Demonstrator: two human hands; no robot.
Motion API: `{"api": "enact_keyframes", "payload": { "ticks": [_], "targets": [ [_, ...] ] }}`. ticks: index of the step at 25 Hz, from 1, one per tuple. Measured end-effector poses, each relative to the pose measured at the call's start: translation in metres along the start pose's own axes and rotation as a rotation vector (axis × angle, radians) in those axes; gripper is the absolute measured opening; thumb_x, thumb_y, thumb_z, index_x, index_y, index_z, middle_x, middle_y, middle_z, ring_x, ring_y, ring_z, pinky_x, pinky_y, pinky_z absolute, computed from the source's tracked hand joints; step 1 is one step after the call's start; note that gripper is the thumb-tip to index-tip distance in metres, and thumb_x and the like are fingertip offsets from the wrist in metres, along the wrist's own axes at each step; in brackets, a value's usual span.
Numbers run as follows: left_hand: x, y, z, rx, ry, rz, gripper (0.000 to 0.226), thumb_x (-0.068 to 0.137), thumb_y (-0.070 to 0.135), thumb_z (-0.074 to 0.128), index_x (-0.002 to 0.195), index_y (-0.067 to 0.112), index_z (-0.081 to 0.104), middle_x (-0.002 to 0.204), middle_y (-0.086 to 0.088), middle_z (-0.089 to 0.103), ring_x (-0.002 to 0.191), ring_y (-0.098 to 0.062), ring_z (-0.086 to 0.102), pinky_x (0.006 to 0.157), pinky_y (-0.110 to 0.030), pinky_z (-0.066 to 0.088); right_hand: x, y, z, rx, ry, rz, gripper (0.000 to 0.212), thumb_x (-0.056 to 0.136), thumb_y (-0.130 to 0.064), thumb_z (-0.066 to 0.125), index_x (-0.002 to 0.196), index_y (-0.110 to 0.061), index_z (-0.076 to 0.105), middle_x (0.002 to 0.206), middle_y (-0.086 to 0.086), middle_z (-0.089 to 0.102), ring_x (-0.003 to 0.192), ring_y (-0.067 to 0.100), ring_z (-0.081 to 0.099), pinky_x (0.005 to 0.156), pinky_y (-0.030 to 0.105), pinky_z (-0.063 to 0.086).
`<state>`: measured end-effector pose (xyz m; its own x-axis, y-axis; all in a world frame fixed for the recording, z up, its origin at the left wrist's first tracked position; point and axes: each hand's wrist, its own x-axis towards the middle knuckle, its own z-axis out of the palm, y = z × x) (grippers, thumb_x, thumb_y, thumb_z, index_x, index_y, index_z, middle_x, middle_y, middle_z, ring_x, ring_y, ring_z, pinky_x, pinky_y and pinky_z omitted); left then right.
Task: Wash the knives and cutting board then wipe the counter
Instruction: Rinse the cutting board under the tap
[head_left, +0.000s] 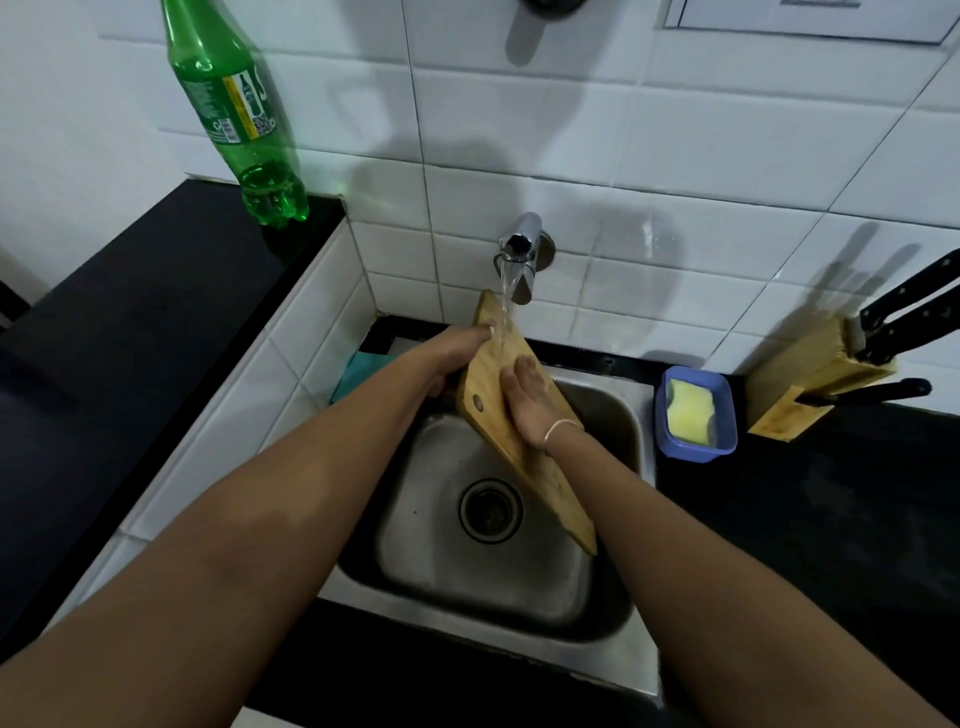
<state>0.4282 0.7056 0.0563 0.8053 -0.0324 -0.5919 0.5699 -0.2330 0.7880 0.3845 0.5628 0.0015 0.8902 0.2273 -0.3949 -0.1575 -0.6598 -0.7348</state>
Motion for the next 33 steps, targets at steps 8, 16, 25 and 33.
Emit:
{"api": "enact_keyframes", "payload": {
  "ticks": [8,16,25,33],
  "targets": [
    [0.008,0.018,0.014,-0.008,0.003,-0.09,0.035,0.104,0.035,0.045,0.091,0.011,0.066,0.087,-0.01,0.069,0.076,-0.024,0.065,0.069,-0.033,0.055,-0.001,-0.047,-0.002,-0.034,0.017,-0.052,0.053,0.108,-0.011,0.019,0.156,-0.004,-0.001,0.163,0.02,-0.004,0.151,0.037,-0.005,0.121,0.051,0.003],
    [0.002,0.001,-0.017,-0.085,0.046,-0.263,0.037,0.104,0.039,0.043,0.087,0.013,0.062,0.076,-0.005,0.066,0.066,-0.02,0.064,0.049,-0.026,0.053,-0.033,-0.036,0.003,0.008,-0.059,-0.267,0.051,0.109,-0.03,0.026,0.157,-0.015,0.018,0.165,0.007,0.012,0.152,0.018,0.008,0.122,0.029,0.0],
    [-0.037,-0.038,-0.071,-0.296,0.184,-0.208,0.034,0.104,0.042,0.045,0.12,0.013,0.055,0.093,-0.006,0.066,0.076,-0.021,0.064,0.047,-0.032,0.054,-0.053,0.067,0.028,0.056,-0.148,0.007,0.069,0.095,-0.066,0.028,0.155,-0.035,0.019,0.165,-0.005,0.01,0.151,0.018,0.01,0.123,0.037,0.008],
    [-0.069,-0.051,-0.098,-0.315,0.165,-0.11,0.053,0.105,0.046,0.042,0.139,0.006,0.05,0.13,-0.015,0.062,0.107,-0.028,0.062,0.085,-0.043,0.05,-0.053,0.067,0.052,-0.151,-0.158,0.151,0.061,0.103,-0.057,0.013,0.158,-0.031,0.006,0.166,0.003,0.001,0.152,0.03,0.002,0.122,0.05,0.007]
  ]
}}
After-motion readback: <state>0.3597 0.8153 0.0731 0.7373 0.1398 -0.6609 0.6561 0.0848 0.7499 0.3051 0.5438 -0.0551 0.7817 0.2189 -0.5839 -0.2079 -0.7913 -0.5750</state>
